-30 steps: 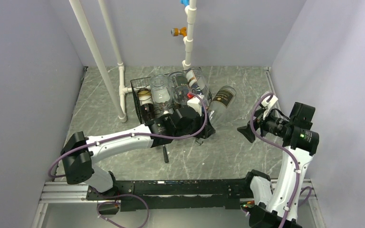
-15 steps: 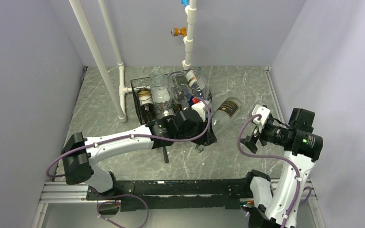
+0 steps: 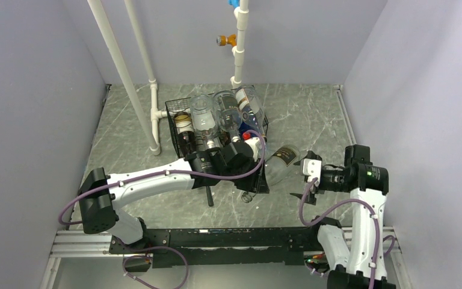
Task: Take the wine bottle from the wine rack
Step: Pick up the wine bottle from the wine rack.
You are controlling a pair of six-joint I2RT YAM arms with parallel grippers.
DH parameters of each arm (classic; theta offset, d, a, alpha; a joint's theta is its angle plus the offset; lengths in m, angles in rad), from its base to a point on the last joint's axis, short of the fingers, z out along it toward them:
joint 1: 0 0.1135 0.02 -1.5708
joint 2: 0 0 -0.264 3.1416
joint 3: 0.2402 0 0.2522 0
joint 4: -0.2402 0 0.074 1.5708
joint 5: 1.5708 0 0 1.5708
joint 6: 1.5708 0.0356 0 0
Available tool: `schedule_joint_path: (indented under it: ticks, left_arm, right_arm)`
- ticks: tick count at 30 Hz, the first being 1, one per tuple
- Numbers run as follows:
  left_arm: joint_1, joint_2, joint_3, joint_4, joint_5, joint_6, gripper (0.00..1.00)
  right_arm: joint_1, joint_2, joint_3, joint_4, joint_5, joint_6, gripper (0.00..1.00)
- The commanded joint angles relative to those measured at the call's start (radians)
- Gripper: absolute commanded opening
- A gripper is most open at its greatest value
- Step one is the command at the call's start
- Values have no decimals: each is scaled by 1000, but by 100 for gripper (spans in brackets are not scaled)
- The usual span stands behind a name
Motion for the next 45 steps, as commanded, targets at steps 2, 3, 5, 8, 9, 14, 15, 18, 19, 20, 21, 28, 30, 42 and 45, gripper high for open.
schedule_joint_path:
  ticks: [2, 3, 5, 8, 9, 14, 15, 18, 19, 20, 21, 28, 30, 42, 45]
  left_arm:
    - [-5, -21, 105, 173, 86, -32, 0]
    - [-5, -18, 100, 173, 96, -40, 0]
    - [-5, -15, 95, 171, 112, -50, 0]
    - [-5, -7, 99, 163, 128, -60, 0]
    - [-5, -2, 104, 161, 134, -63, 0]
    - [-5, 34, 130, 147, 168, -78, 0]
    - [-5, 40, 134, 147, 174, -83, 0]
    - [-5, 61, 151, 139, 191, -92, 0]
    - [-5, 70, 157, 134, 197, -94, 0]
    - [-4, 77, 163, 132, 202, -98, 0]
    - [-4, 82, 169, 130, 206, -102, 0]
    - [11, 108, 174, 141, 228, -139, 0]
    - [15, 119, 171, 152, 242, -156, 0]
    - [40, 146, 145, 220, 292, -226, 0]
    - [45, 149, 127, 249, 312, -249, 5]
  right_arm:
    - [53, 42, -39, -3, -110, -202, 99]
    - [58, 51, -46, 2, -114, -214, 99]
    - [72, 69, -61, 19, -116, -216, 99]
    - [108, 85, -91, 73, -103, -203, 99]
    - [125, 89, -102, 95, -95, -192, 99]
    - [225, 101, -141, 206, -35, -126, 99]
    - [240, 100, -148, 235, -26, -101, 99]
    - [303, 96, -180, 325, 15, -39, 99]
    - [318, 97, -187, 350, 30, -24, 99]
    - [333, 100, -193, 375, 49, -6, 99]
    - [345, 103, -199, 394, 65, 4, 99]
    - [420, 94, -280, 549, 132, 62, 99]
    - [445, 92, -306, 606, 154, 85, 99]
    - [537, 114, -404, 809, 242, 171, 97]
    - [552, 122, -409, 819, 247, 177, 94]
